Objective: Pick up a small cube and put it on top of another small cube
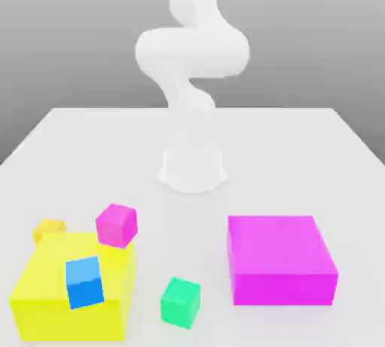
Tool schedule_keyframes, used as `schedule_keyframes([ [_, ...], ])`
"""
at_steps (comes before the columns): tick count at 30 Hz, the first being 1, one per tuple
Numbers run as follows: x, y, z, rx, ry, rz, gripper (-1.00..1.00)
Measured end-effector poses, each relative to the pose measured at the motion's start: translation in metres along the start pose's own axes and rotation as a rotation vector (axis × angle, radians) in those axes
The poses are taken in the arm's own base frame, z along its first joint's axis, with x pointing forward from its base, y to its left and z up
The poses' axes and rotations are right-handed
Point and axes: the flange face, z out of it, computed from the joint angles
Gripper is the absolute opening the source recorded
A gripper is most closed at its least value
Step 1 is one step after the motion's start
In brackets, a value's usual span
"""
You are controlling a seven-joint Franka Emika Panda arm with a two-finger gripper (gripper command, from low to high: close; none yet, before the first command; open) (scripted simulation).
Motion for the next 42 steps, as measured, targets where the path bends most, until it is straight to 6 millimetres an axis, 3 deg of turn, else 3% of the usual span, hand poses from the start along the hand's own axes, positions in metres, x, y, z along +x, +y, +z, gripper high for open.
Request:
schedule_keyframes([
  [6, -0.016, 0.02, 0.116, -0.08, -0.145, -0.25, 0.0],
  [12, -0.052, 0.054, 0.217, -0.129, -0.303, -0.491, 0.0],
  [17, -0.094, 0.093, 0.288, -0.146, -0.445, -0.687, 0.0],
  [22, -0.144, 0.139, 0.346, -0.141, -0.596, -0.878, 0.0],
  [27, -0.197, 0.189, 0.388, -0.116, -0.743, -1.049, 0.0],
  [32, -0.228, 0.217, 0.429, -0.112, -0.762, -1.071, 0.0],
  [33, -0.233, 0.221, 0.435, -0.111, -0.763, -1.071, -1.0],
  [39, -0.236, 0.223, 0.438, -0.111, -0.766, -1.07, -1.0],
  [42, -0.225, 0.214, 0.424, -0.11, -0.765, -1.071, -1.0],
])
